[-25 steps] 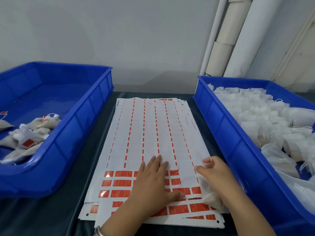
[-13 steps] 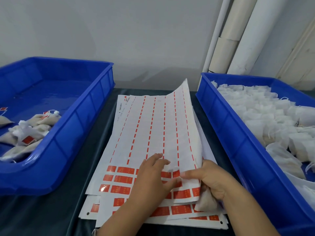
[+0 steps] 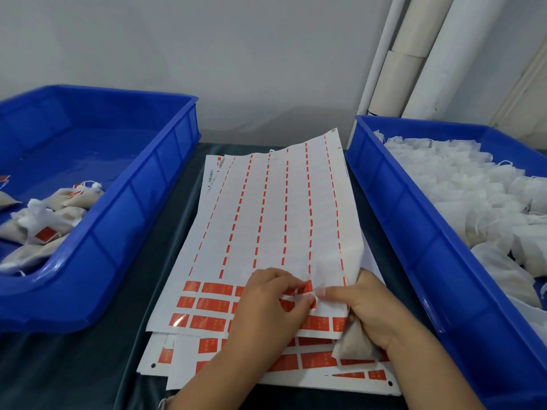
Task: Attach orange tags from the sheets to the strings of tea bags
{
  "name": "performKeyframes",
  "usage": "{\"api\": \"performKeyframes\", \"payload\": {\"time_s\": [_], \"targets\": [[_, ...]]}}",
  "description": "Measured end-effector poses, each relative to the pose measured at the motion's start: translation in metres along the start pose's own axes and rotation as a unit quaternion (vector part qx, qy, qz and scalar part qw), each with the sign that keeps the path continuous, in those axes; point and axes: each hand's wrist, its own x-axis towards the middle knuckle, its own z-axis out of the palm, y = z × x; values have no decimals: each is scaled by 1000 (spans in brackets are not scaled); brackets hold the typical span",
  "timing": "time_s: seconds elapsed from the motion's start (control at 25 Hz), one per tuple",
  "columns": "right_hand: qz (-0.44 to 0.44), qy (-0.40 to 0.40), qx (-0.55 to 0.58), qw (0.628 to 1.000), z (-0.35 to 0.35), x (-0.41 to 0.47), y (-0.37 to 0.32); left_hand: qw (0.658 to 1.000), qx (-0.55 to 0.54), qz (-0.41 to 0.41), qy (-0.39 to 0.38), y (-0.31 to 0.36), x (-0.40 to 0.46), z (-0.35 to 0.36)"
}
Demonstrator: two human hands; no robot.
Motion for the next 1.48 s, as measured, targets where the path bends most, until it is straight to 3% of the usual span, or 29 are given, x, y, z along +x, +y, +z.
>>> {"api": "performKeyframes", "payload": {"time_s": [0.48,0.76,0.92,1.08,1.24,1.48], "targets": [[-10,36,-27,999,6,-2,2,999,-29,-36,15,2,1,-3],[23,29,-15,999,-3,-3,-4,969,-130,-199,60,-2,12,-8],[24,94,-68,993,-9,-8,-7,942,-192,-266,77,-1,15,-11],[-8,163,-145,976,-16,-18,-11,927,-214,-292,102,1,15,-14],[-47,169,-147,973,-27,-33,-15,910,-246,-309,122,0,16,-14],[-125,194,-152,961,-39,-61,-24,928,-224,-278,103,3,13,-13]]}}
